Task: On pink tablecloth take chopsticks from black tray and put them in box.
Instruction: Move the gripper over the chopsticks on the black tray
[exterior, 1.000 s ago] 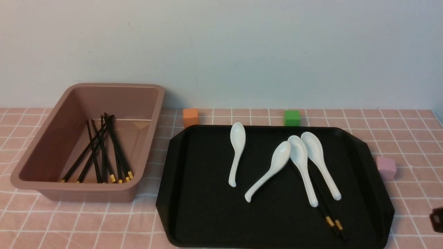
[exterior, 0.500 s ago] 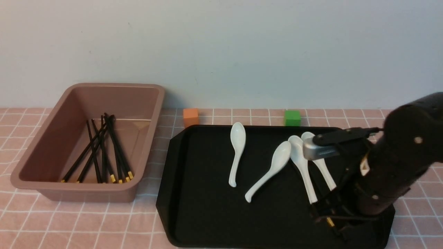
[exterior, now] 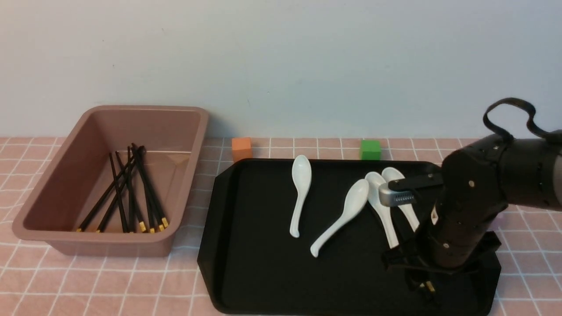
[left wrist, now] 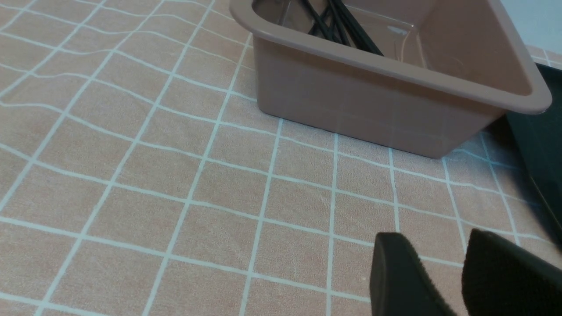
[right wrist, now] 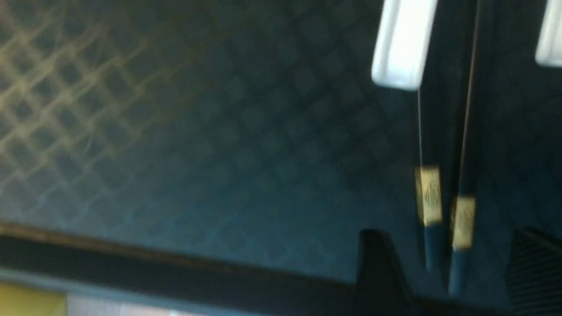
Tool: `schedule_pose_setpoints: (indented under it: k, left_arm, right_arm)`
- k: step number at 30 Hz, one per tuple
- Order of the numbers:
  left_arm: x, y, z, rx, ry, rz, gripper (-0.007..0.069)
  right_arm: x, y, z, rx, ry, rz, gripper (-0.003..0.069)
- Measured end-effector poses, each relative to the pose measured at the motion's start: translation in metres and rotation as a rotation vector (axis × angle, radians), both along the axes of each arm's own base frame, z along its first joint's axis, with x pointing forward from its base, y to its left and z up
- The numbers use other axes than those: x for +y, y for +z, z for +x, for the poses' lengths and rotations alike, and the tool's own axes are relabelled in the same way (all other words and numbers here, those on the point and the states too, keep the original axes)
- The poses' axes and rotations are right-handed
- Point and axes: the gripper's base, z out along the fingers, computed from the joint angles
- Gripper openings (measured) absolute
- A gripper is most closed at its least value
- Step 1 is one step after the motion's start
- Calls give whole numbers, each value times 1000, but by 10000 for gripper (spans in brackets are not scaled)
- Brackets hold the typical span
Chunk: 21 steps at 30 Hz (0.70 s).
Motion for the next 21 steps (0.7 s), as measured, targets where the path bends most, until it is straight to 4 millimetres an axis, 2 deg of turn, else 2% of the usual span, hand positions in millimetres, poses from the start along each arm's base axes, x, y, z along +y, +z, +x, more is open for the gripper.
schedule_pose_setpoints:
  k: [8,21]
  left_arm:
    - [0,0,0,0,0,0,239]
    - [0,0,0,0,0,0,239]
  right_arm:
    - [1,-22,10,-10,13,-17,424]
    - [-6,-25,19,-24,-14,-11,421]
